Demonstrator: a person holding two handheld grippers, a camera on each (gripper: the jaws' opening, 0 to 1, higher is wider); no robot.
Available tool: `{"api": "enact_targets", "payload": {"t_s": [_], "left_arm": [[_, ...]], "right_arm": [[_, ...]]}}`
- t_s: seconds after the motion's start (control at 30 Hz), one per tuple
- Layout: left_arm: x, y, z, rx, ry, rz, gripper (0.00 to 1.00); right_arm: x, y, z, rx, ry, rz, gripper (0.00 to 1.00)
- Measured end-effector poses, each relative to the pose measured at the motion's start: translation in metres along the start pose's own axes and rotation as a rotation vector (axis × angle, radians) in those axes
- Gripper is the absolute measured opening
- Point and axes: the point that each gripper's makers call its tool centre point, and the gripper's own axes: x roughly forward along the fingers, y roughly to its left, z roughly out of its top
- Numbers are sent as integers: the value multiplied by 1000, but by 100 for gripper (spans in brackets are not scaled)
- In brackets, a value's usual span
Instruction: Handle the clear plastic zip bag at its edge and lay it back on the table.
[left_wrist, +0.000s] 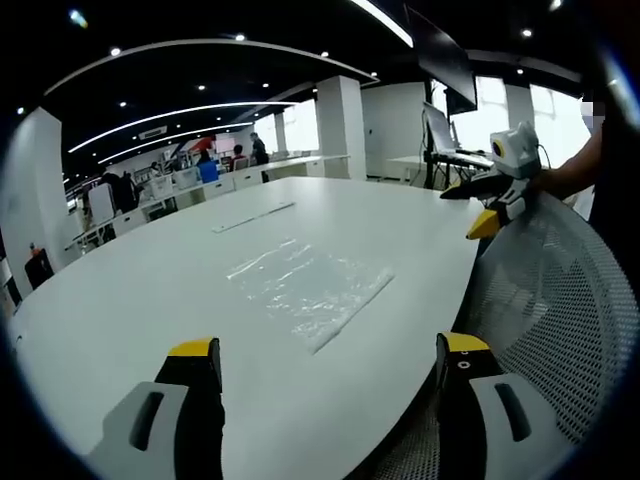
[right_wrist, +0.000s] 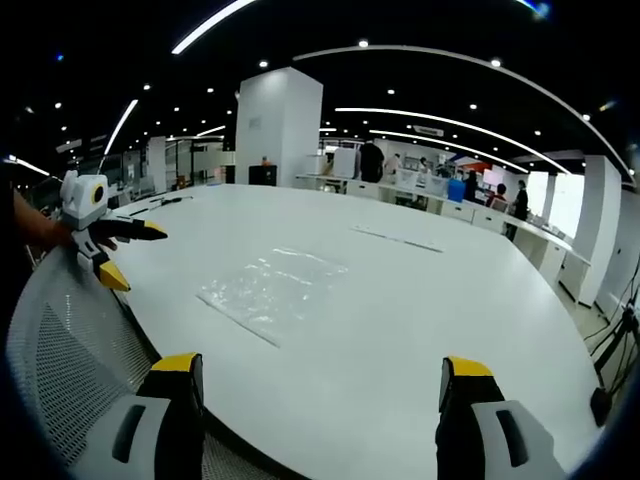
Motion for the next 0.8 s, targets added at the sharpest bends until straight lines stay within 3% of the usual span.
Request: {"api": "enact_targets", "payload": {"t_s": [0.8], "left_arm": [[1,-1,-2,5,11,2,86]], "right_arm": [[2,8,1,-8,3,41,99]]}}
